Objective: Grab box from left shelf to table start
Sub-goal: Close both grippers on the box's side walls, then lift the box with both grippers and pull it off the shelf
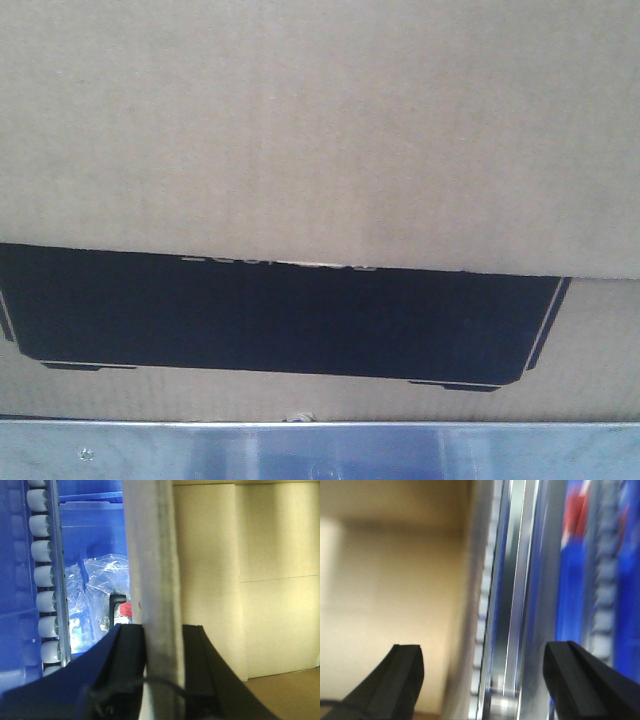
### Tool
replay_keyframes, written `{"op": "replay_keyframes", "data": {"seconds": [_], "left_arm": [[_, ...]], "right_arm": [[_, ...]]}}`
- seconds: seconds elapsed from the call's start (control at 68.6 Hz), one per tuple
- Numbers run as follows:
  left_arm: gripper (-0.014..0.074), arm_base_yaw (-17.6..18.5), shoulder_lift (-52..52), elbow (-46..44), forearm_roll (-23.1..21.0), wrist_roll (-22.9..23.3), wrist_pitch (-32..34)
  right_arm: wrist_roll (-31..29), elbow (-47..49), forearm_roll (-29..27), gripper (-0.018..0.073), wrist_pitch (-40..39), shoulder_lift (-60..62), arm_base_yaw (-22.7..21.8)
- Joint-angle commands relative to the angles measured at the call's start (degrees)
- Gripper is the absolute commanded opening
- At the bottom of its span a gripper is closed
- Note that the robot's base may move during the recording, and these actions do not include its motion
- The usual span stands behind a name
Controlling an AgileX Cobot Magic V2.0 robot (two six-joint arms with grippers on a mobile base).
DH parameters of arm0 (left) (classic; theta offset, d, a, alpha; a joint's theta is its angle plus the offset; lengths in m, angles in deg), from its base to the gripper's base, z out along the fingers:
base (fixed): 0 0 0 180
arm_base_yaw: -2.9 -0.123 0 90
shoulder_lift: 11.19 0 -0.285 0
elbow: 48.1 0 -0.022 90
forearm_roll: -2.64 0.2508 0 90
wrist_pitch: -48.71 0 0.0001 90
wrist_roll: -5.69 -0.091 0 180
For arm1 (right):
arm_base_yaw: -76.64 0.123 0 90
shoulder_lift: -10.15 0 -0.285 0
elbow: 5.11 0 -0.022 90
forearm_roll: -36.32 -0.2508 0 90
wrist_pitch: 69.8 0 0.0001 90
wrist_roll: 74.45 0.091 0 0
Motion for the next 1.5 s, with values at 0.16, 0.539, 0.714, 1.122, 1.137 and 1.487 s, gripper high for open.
{"op": "replay_keyframes", "data": {"seconds": [0.16, 0.539, 0.714, 1.122, 1.137, 1.487], "left_arm": [[-0.0003, 0.33, -1.17, -1.9, 0.0, 0.32, 2.63], [-0.0098, 0.33, -1.99, -1.9, 0.0, 0.32, 3.17], [-0.0097, 0.46, -7.37, -1.9, 0.0, 5.07, 3.34], [-0.0097, 0.46, -26.14, 5.35, 0.0, 5.77, 3.39], [-0.0097, 0.46, -26.49, 5.66, 0.0, 5.77, 3.39], [-0.0097, 0.46, -43.37, 17.12, -0.46, 5.77, 7.45]], "right_arm": [[-1.99, 2.28, -0.7, 0.0197, -2.32, -3.69, -0.1], [-1.99, 2.28, -0.7, 0.0057, -2.13, -2.79, -0.1], [-1.99, 2.28, -0.7, 0.0057, -1.92, 2.78, -0.1], [-1.94, -5.09, -5.13, 0.0057, -1.08, 24.72, -0.1], [-1.94, -5.36, -5.18, 0.0057, -1.0, 25.49, -0.1], [-1.94, -12.18, -5.42, 0.0057, -0.15, 41.65, -0.1]]}}
